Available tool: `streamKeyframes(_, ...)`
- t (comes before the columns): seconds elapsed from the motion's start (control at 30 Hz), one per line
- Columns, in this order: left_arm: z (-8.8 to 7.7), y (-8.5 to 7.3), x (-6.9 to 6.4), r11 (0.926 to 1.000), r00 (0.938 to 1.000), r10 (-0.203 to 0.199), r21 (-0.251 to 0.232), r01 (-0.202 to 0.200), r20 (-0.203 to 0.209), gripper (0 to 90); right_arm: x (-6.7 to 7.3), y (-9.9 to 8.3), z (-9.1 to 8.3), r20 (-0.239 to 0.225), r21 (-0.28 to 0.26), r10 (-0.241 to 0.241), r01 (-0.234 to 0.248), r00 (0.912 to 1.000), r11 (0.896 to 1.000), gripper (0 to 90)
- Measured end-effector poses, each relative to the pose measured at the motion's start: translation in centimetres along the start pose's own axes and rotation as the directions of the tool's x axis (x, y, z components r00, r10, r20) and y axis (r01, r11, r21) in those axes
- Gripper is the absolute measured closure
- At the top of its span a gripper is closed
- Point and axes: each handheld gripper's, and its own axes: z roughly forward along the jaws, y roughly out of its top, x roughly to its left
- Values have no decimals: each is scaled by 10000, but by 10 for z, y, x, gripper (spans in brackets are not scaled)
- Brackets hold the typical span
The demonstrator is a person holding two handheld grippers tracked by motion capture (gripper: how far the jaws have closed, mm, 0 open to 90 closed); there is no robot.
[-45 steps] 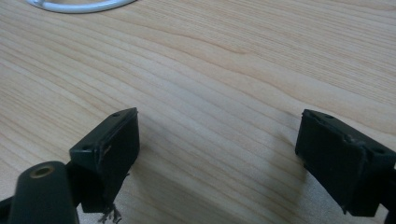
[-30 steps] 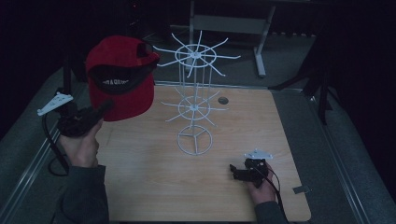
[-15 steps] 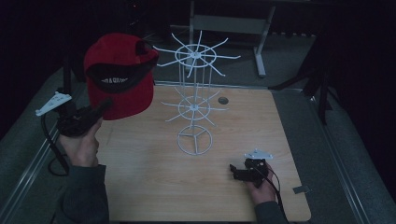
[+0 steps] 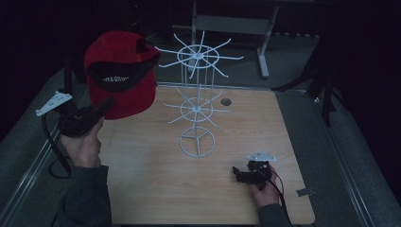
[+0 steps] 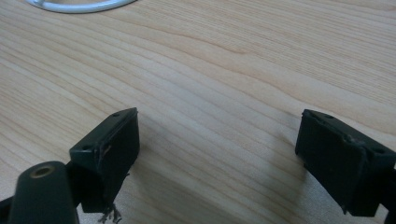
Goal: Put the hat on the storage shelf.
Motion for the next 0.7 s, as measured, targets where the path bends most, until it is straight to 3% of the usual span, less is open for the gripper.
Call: streamKeyframes(0.7, 3, 5, -5, 9999, 10000, -24, -140, 25, 57, 857, 0, 0, 0, 1, 1, 4, -4, 10000, 10000, 135)
